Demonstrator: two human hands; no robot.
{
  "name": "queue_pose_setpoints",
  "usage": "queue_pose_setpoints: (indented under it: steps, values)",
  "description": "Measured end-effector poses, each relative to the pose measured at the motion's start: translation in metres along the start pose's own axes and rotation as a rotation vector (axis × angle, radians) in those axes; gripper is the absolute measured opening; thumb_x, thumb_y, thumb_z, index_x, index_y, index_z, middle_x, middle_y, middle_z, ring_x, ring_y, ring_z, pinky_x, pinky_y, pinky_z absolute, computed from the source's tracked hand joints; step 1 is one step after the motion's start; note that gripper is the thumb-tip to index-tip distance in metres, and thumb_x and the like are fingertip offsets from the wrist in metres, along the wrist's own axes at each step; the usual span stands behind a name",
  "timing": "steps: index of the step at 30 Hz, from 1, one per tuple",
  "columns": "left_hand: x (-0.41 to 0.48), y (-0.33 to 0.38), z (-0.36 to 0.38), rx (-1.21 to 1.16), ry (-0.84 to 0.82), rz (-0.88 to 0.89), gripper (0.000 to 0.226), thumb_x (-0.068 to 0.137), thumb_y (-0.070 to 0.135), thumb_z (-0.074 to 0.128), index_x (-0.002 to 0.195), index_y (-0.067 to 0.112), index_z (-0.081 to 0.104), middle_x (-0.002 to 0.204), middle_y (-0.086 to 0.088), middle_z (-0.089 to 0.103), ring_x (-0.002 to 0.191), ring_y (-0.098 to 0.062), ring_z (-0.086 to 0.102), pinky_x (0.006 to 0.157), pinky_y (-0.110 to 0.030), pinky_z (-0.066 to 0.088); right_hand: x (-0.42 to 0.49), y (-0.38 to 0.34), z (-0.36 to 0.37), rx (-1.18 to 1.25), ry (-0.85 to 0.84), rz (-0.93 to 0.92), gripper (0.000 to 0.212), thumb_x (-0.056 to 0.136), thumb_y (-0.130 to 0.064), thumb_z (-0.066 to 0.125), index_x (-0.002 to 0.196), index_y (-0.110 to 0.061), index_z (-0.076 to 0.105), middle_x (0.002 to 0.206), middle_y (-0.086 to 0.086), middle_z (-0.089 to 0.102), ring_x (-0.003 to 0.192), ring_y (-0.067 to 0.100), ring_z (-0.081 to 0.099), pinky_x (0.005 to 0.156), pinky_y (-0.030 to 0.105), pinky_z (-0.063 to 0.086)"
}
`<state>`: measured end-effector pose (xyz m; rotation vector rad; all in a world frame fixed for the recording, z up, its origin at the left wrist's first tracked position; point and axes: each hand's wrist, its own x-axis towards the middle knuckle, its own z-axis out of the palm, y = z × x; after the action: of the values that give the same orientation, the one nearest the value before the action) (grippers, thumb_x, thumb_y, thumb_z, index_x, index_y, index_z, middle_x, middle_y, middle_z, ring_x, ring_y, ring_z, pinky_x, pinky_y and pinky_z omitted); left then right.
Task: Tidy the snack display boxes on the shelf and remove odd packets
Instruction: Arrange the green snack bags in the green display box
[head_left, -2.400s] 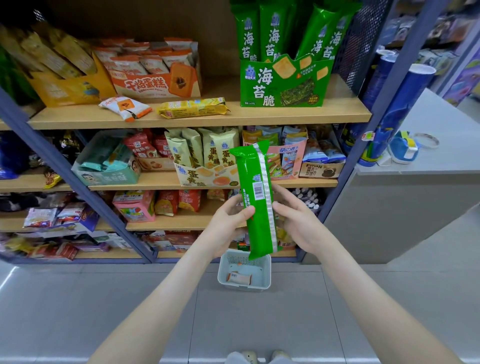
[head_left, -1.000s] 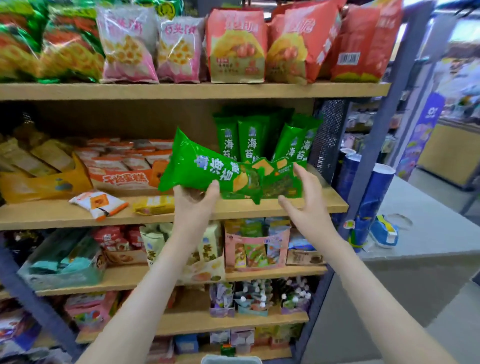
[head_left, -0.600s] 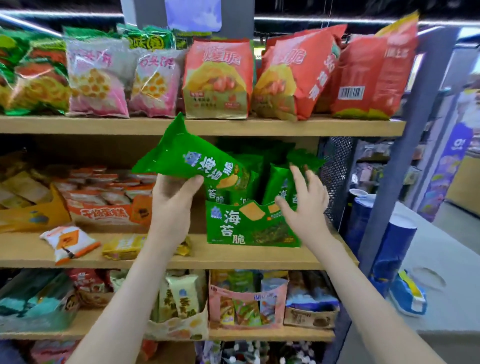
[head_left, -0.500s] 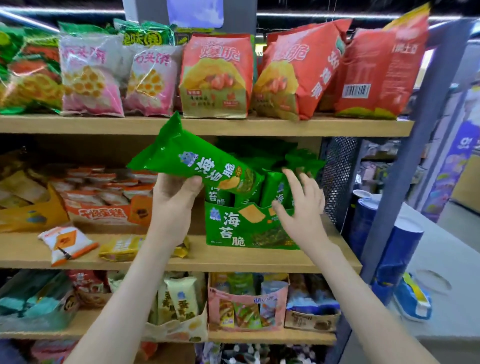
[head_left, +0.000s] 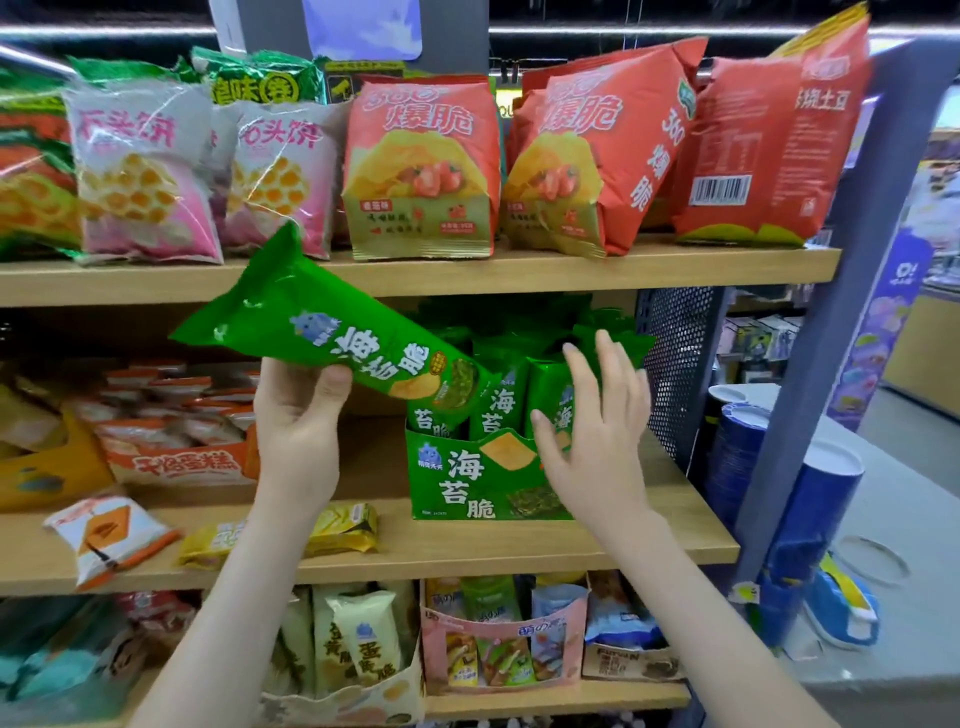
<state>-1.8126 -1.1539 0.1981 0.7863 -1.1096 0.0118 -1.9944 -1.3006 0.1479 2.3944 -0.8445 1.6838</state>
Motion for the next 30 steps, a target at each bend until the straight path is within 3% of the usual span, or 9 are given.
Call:
queue_pose_setpoints:
  steps: [4, 8, 12, 16, 19, 22, 25, 28, 30]
  values:
    - [-0.01, -0.004, -0.016, 0.029, -0.014, -0.069, 0.034, 0.07, 0.065, 0.073, 0.1, 0.051, 0.066, 0.099, 0.022, 0.069, 0.099, -0.001, 0.062, 0.092, -0.026, 0.048, -0.001, -0.036, -0.006, 0.35, -0.164, -0.093, 0.075, 0.094, -0.036, 0.057, 0.153, -0.021, 0.012, 0.158, -0.001, 0.017, 0.147, 0.016, 0.016, 0.12, 0.031, 0.014]
    - [-0.02, 0.004, 0.002, 0.257, -0.363, -0.135, 0.025, 0.075, 0.047, 0.07, 0.097, 0.058, 0.063, 0.097, 0.032, 0.068, 0.094, 0.01, 0.063, 0.079, -0.011, 0.05, 0.008, -0.064, -0.027, 0.74, -0.424, 0.079, 0.088, 0.083, -0.049, 0.066, 0.148, -0.049, 0.006, 0.147, -0.03, 0.031, 0.136, -0.006, 0.032, 0.109, 0.014, 0.029]
    - [-0.017, -0.006, 0.027, 0.617, -0.531, -0.085, 0.058, 0.088, 0.016, 0.067, 0.124, 0.051, 0.038, 0.127, 0.032, 0.045, 0.117, 0.014, 0.042, 0.098, 0.0, 0.03, 0.013, -0.06, -0.032, 0.783, -0.447, 0.279, 0.068, 0.078, -0.031, 0.076, 0.131, -0.024, 0.035, 0.111, -0.026, 0.057, 0.101, -0.018, 0.055, 0.082, 0.005, 0.042]
    - [-0.008, -0.02, 0.042, 0.95, -0.778, 0.204, 0.07, 0.088, 0.055, 0.054, 0.141, 0.011, 0.048, 0.138, -0.007, 0.054, 0.127, -0.022, 0.046, 0.109, -0.037, 0.034, 0.006, -0.032, -0.032, 0.715, -0.334, 0.406, 0.046, 0.082, -0.022, 0.075, 0.119, -0.027, 0.048, 0.104, -0.021, 0.063, 0.097, -0.01, 0.059, 0.085, 0.018, 0.045]
    - [0.007, -0.034, 0.045, 1.052, -0.797, 0.311, 0.067, 0.09, 0.055, 0.044, 0.147, 0.021, 0.038, 0.142, -0.011, 0.049, 0.131, -0.028, 0.042, 0.107, -0.046, 0.033, 0.0, -0.017, -0.037, 0.631, -0.311, 0.371, 0.045, 0.085, -0.019, 0.073, 0.117, -0.035, 0.047, 0.108, -0.02, 0.063, 0.102, -0.006, 0.059, 0.087, 0.015, 0.046]
    - [0.023, -0.044, 0.057, 1.131, -0.775, 0.36, 0.065, 0.087, 0.032, 0.044, 0.15, 0.019, 0.035, 0.149, -0.009, 0.042, 0.142, -0.025, 0.032, 0.119, -0.045, 0.018, -0.001, -0.008, -0.042, 0.498, -0.242, 0.273, 0.051, 0.083, -0.03, 0.071, 0.123, -0.042, 0.041, 0.127, -0.014, 0.05, 0.123, 0.001, 0.045, 0.103, 0.016, 0.033]
    - [0.039, -0.05, 0.071, 1.201, -0.864, 0.265, 0.076, 0.083, 0.035, 0.043, 0.154, 0.023, 0.02, 0.16, -0.007, 0.023, 0.149, -0.021, 0.015, 0.12, -0.038, 0.0, 0.001, 0.001, -0.041, 0.3, -0.189, 0.089, 0.064, 0.082, -0.044, 0.063, 0.138, -0.024, 0.04, 0.149, -0.011, 0.025, 0.143, 0.004, 0.015, 0.115, 0.017, 0.012]
    - [0.053, -0.053, 0.08, 1.325, -0.929, 0.23, 0.079, 0.091, 0.048, 0.05, 0.155, 0.031, 0.007, 0.163, 0.0, 0.014, 0.145, -0.022, 0.021, 0.116, -0.036, 0.014, 0.005, 0.0, -0.043, 0.294, -0.279, 0.031, 0.076, 0.084, -0.046, 0.061, 0.147, -0.037, 0.02, 0.156, -0.018, 0.009, 0.147, 0.002, 0.001, 0.118, 0.018, 0.003]
    - [0.063, -0.05, 0.087, 1.377, -0.935, 0.227, 0.078, 0.092, 0.052, 0.05, 0.155, 0.035, 0.006, 0.161, 0.003, 0.022, 0.141, -0.024, 0.028, 0.109, -0.037, 0.027, 0.006, -0.001, -0.042, 0.268, -0.34, 0.03, 0.082, 0.083, -0.05, 0.057, 0.15, -0.025, 0.017, 0.154, -0.016, 0.007, 0.143, -0.009, -0.006, 0.116, 0.015, -0.004]
